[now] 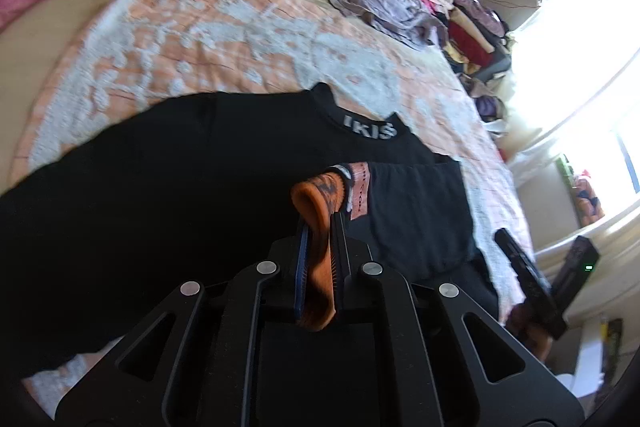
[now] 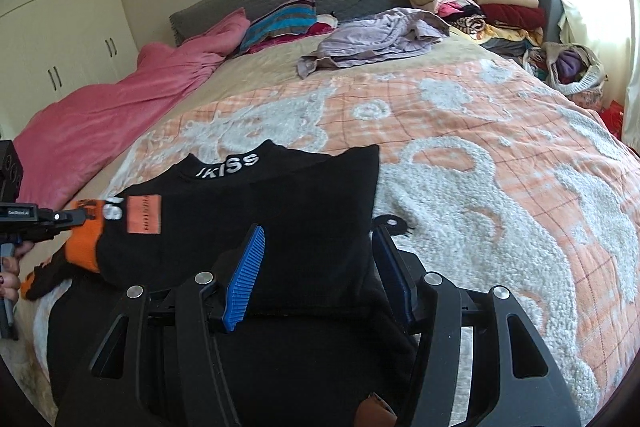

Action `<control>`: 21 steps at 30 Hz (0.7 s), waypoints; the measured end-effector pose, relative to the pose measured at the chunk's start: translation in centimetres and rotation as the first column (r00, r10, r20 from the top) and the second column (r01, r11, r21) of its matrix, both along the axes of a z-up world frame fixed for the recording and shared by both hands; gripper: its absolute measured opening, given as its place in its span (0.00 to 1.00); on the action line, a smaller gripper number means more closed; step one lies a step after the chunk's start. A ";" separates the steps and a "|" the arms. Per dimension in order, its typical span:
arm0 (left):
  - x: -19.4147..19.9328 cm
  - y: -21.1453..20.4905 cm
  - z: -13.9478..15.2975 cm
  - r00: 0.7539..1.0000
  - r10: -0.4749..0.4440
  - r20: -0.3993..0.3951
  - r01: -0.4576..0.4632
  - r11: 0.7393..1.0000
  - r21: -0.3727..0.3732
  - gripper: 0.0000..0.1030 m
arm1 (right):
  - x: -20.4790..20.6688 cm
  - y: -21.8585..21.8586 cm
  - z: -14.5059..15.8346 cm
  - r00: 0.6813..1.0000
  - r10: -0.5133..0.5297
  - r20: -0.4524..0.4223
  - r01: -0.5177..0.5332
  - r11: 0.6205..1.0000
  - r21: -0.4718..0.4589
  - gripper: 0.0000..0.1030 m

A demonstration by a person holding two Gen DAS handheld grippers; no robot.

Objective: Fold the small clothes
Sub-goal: 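Lay the orange cuff on the sweatshirt body and open the left tool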

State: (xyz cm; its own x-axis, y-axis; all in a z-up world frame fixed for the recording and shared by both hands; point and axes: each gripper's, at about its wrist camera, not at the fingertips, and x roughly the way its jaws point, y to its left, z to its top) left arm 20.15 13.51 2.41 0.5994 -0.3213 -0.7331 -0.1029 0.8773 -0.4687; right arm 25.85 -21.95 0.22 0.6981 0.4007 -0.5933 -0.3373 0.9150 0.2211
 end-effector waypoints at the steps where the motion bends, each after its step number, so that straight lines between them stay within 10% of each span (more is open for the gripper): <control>1: 0.0 0.2 0.0 1.000 0.009 0.001 -0.009 1.000 0.008 0.03 | 0.0 0.2 0.1 1.000 0.006 0.003 -0.006 1.000 -0.004 0.53; 9: -0.6 -1.4 0.6 0.999 -0.008 0.041 0.001 0.989 0.151 0.03 | -0.3 2.6 0.0 0.998 0.067 -0.001 -0.067 0.997 -0.046 0.53; 15: 0.7 -4.0 -2.9 0.995 -0.076 -0.069 0.090 0.971 0.221 0.04 | 0.3 4.4 -1.2 0.992 0.101 -0.076 -0.110 0.986 -0.127 0.53; 21: 0.1 -2.8 -5.5 0.993 -0.024 -0.115 0.042 0.987 0.155 0.06 | 1.9 3.8 -4.5 0.972 0.069 -0.226 -0.108 0.980 -0.167 0.53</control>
